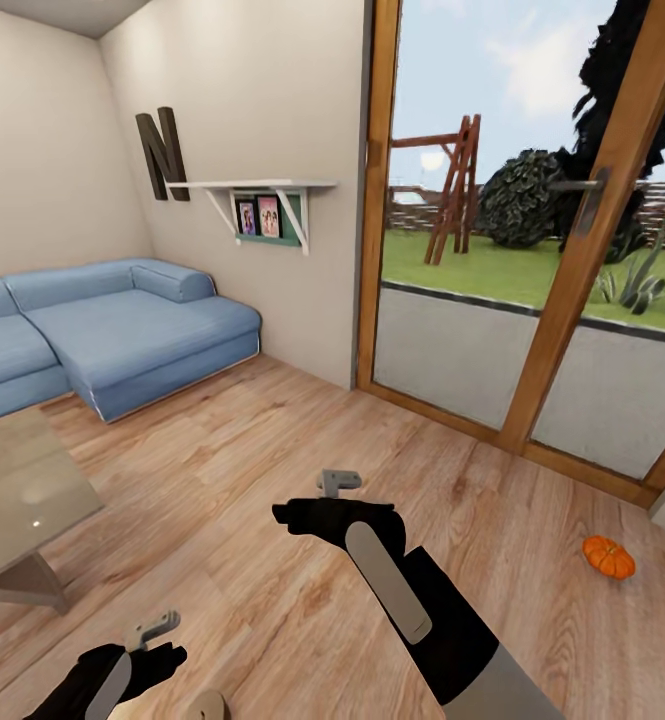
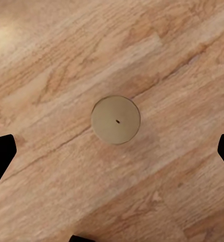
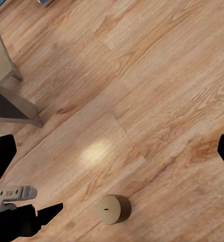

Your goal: Place each of the two pumpkins and all three candles from the living room inside a cabinet in the living room (use any cabinet), then make sure every cabinet is closed, and position the cauldron so it is next to a table in the living room.

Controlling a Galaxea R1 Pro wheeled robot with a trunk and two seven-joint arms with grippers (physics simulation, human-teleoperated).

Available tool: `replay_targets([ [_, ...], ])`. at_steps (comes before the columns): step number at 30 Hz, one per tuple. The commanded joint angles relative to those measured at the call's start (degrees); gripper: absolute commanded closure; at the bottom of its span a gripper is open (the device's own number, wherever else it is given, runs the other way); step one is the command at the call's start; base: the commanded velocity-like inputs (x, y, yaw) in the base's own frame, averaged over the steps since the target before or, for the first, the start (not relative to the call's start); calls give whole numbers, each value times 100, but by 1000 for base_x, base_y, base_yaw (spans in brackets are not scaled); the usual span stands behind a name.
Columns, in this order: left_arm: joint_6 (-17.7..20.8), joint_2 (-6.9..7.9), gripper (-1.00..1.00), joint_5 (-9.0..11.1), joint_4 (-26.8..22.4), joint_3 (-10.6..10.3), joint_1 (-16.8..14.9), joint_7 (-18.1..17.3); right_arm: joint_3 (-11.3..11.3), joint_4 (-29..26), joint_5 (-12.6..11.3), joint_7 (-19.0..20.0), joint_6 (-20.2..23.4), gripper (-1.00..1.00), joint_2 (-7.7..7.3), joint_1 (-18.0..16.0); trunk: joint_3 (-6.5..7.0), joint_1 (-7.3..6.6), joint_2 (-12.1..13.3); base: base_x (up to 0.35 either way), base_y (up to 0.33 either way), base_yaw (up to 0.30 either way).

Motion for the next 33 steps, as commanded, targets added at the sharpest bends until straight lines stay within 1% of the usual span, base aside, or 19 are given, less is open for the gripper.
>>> replay_targets([
  [1, 0, 0, -100, 0, 0, 0, 0, 0, 0, -1, 0, 0, 0, -100, 0, 0, -18, 23, -42, 0, 0, 0],
  [6, -1, -1, -100, 0, 1, 2, 0, 0, 0, -6, 0, 1, 0, -100, 0, 0, -108, 132, -242, 0, 0, 6],
  [11, -1, -1, -100, -5, 2, 0, 0, 0, -6, -7, 0, 7, 0, -100, 0, 0, -198, 242, -443, 0, 0, 192],
  [14, -4, -1, -100, -8, 3, 1, 0, 0, -8, -7, -3, 8, 0, -100, 0, 0, -252, 308, -563, 0, 0, 67],
  [33, -9, -1, -100, -9, 9, -3, 0, 0, -9, -7, -6, 9, -9, -100, 0, 0, -593, 725, -1325, 0, 0, 5],
])
